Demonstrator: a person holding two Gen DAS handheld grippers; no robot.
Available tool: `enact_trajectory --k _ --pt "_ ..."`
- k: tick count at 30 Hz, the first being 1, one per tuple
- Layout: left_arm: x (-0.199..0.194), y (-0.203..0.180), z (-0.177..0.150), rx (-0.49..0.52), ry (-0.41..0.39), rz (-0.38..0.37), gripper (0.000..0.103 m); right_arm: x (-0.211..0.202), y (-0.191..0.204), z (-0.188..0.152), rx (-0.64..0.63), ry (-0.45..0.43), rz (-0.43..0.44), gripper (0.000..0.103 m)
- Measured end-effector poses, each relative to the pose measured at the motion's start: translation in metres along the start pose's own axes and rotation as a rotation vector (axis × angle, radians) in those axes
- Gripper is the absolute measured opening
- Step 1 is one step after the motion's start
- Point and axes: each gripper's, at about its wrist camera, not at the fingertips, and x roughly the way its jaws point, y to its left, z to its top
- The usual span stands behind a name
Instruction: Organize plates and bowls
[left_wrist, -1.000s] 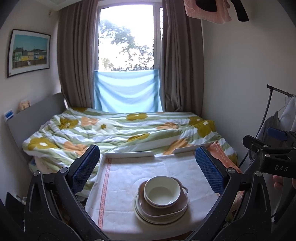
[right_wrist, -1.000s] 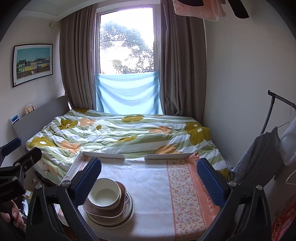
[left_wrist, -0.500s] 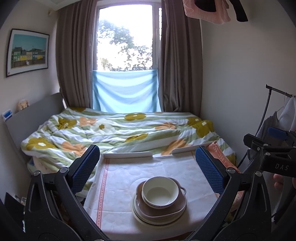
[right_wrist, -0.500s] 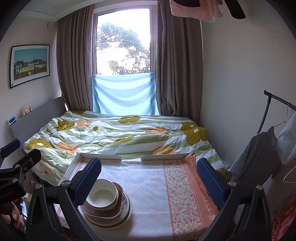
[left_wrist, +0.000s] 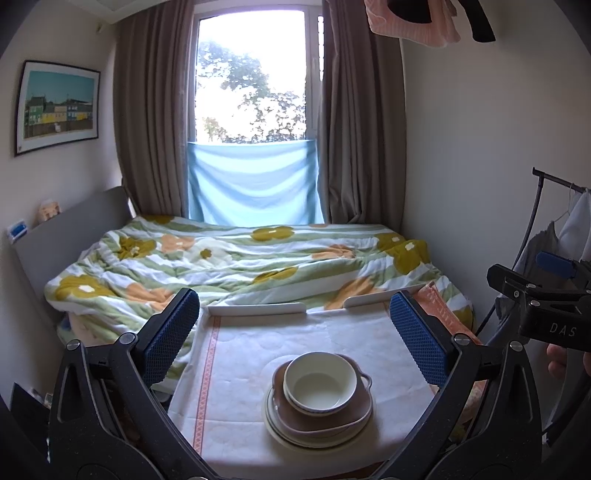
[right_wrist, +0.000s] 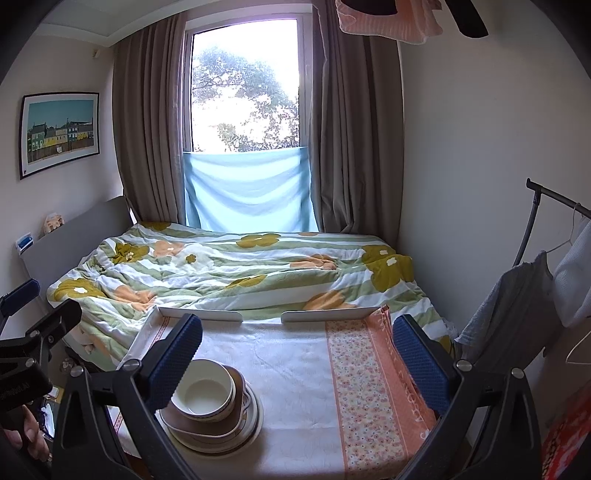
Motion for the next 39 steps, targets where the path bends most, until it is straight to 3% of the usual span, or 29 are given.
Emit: enact_trajectory --k 30,39 --pt "-0.0029 -0.003 -0.0008 -0.012 -0.004 -0.001 0.103 0.0003 -0.0007 0.0023 0.005 -0.006 -0.006 0.103" --pt "-0.0063 0.0 -0.0002 -0.007 -0.019 0.065 0.103 0.0021 -0.0039 0.0022 0.012 -0.001 -0.013 0.103"
